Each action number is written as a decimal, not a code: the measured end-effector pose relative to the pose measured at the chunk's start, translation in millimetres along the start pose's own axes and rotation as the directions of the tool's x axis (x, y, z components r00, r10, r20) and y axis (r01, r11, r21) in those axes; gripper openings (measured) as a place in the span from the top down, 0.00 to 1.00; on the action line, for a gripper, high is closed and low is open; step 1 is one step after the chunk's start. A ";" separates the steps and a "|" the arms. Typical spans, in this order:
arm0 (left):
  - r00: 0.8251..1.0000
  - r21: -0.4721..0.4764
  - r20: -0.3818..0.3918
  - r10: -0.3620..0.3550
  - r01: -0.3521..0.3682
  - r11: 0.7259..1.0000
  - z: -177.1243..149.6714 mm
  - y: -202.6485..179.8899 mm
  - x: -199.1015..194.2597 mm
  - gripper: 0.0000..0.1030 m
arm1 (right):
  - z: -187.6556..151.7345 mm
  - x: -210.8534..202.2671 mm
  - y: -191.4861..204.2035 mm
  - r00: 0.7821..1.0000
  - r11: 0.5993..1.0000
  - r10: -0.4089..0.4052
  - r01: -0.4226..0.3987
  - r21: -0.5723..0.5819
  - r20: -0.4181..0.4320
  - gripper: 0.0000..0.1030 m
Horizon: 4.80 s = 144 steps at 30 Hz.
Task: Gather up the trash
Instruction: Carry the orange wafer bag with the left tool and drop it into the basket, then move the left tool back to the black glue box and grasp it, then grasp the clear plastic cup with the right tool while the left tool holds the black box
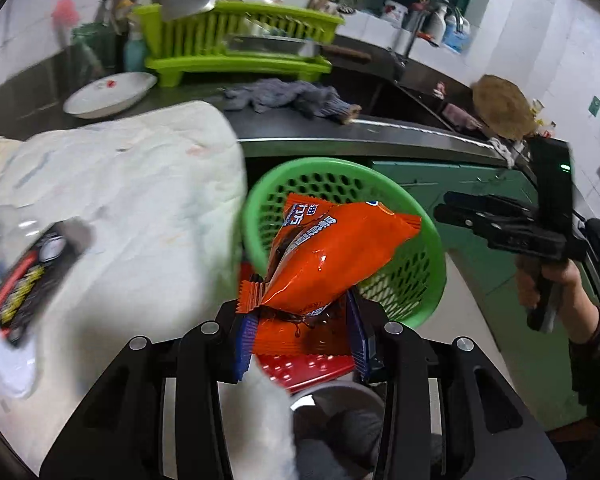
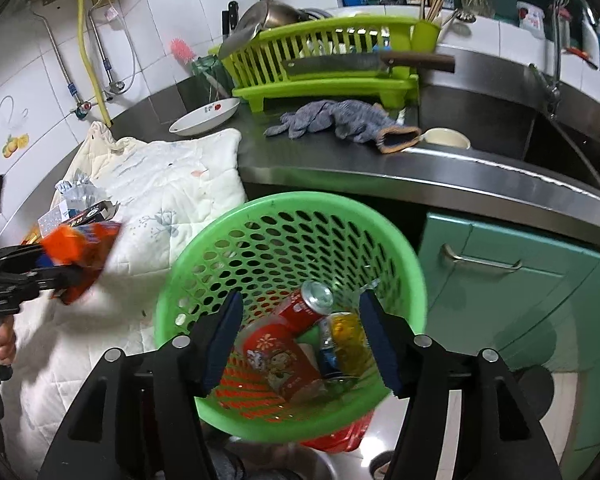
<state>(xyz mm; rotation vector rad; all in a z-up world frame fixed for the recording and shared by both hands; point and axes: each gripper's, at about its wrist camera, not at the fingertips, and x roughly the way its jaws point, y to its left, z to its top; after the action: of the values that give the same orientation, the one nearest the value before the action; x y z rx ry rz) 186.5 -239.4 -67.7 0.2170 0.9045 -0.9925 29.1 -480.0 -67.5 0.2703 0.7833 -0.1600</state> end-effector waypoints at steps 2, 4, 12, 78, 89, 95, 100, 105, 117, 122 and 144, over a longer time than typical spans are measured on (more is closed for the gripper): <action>1.000 -0.008 -0.025 -0.014 0.014 1.000 7.3 -9.1 19.5 0.62 | -2.6 -6.8 -4.0 1.000 1.000 -0.008 0.008 -0.004 0.012 0.40; 0.999 -0.015 -0.043 -0.016 0.015 1.000 12.9 -16.5 34.3 0.62 | -5.1 -11.0 -7.7 1.000 1.000 -0.012 0.012 -0.004 0.016 0.39; 0.996 -0.042 -0.091 -0.015 0.011 0.999 22.5 -46.5 75.5 0.36 | -13.3 -15.5 -20.5 1.000 1.000 -0.011 0.010 0.026 0.020 0.39; 0.885 0.069 -0.140 0.444 -0.439 0.896 16.7 153.2 -8.1 0.27 | 19.8 48.3 108.1 0.979 0.964 0.186 -0.197 -0.177 -0.081 0.30; 0.888 0.068 -0.136 0.440 -0.434 0.898 10.8 147.3 -6.3 0.53 | 24.6 52.5 115.3 0.976 0.959 0.196 -0.210 -0.189 -0.092 0.30; 0.912 0.002 -0.052 0.407 -0.407 0.913 4.8 134.9 -33.2 0.56 | 29.9 53.4 128.6 0.973 0.951 0.212 -0.227 -0.211 -0.091 0.30; 0.915 -0.062 0.000 0.403 -0.402 0.914 -10.4 129.6 -64.8 0.56 | 36.3 61.7 149.5 0.965 0.937 0.243 -0.261 -0.234 -0.104 0.30; 0.908 -0.131 0.033 0.417 -0.410 0.903 -31.6 133.2 -99.2 0.56 | 43.1 74.6 179.2 0.952 0.915 0.280 -0.303 -0.265 -0.122 0.30; 0.872 -0.245 0.047 0.487 -0.462 0.852 -72.3 146.4 -150.7 0.56 | 76.5 121.7 263.6 0.911 0.860 0.377 -0.412 -0.300 -0.167 0.34; 0.870 -0.271 0.051 0.490 -0.460 0.846 -82.2 149.2 -157.6 0.56 | 91.2 144.2 293.6 0.900 0.855 0.397 -0.434 -0.284 -0.178 0.39; 0.875 -0.297 0.037 0.482 -0.451 0.842 -103.4 150.7 -163.4 0.56 | 137.6 224.4 318.6 0.849 0.873 0.478 -0.487 0.019 -0.225 0.50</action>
<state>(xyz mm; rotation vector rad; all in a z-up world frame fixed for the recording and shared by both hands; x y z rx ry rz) 211.5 3.5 -46.0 0.1309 0.8259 -0.4085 355.5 -226.7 -77.2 0.4465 0.9168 0.3704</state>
